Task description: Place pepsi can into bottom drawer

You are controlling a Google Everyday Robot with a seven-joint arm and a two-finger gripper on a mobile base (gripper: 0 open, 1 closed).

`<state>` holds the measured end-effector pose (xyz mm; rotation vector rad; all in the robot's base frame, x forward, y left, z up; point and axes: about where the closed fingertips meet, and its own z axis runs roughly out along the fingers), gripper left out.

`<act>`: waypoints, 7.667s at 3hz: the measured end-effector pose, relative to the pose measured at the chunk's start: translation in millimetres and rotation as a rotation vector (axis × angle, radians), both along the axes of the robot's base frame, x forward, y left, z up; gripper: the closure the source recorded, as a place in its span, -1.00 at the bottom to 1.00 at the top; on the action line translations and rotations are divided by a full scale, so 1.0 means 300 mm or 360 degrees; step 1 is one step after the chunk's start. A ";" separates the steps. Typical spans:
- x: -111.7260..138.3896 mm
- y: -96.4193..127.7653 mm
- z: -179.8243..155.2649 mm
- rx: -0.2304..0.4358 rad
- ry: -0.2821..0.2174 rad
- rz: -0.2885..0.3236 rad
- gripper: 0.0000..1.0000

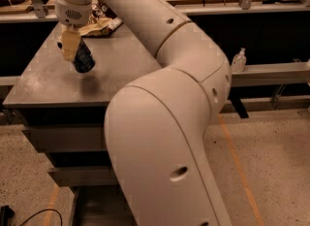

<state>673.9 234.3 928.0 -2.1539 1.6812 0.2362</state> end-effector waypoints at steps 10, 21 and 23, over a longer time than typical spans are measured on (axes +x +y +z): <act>-0.864 -0.365 -0.507 0.0511 0.0089 -0.0708 1.00; -0.682 -0.549 -2.075 0.0741 0.0311 -0.1212 0.19; -0.657 -0.539 -2.279 0.0686 0.0231 -0.1254 -0.74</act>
Offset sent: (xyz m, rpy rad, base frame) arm -0.1596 -0.0854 0.0128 0.0503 0.1323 -0.4175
